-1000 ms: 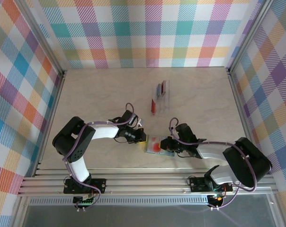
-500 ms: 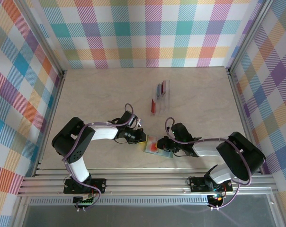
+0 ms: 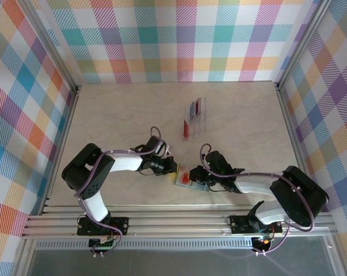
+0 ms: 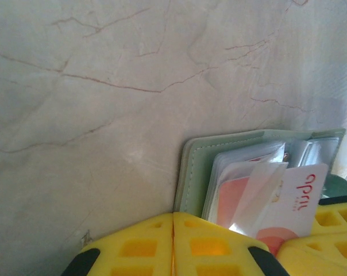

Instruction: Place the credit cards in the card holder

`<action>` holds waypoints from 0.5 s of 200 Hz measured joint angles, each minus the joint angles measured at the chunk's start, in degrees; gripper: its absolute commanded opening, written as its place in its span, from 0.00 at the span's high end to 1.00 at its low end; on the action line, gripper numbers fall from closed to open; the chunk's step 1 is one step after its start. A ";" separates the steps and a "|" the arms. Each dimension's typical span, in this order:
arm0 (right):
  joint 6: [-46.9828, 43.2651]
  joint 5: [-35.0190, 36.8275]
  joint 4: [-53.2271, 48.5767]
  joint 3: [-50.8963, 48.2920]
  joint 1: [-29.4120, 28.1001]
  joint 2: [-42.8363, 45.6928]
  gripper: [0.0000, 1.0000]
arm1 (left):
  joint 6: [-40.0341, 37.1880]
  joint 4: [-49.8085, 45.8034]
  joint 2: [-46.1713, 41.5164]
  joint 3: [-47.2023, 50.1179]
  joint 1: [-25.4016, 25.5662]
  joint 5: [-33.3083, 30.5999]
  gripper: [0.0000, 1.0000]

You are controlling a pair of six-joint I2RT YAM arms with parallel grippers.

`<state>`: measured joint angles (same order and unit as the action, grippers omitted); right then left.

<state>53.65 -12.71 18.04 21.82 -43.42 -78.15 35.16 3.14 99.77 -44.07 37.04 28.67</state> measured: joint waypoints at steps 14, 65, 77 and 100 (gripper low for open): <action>0.48 1.25 -0.57 0.00 -0.68 0.74 1.00 | 0.00 0.04 0.00 0.02 0.00 0.02 0.91; 2.25 4.33 -1.20 0.48 -2.86 0.33 1.00 | 0.22 0.59 -0.37 0.55 0.24 -0.28 0.91; 2.73 4.81 -1.22 0.68 -3.19 0.13 1.00 | 0.35 1.03 -0.57 0.85 0.39 -0.70 0.91; 3.17 5.79 -1.22 1.03 -4.02 0.09 1.00 | 0.66 1.70 -0.87 1.31 0.68 -1.22 0.91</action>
<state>56.82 -6.92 16.82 22.85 -47.44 -78.06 35.81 4.84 98.89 -42.76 37.71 27.44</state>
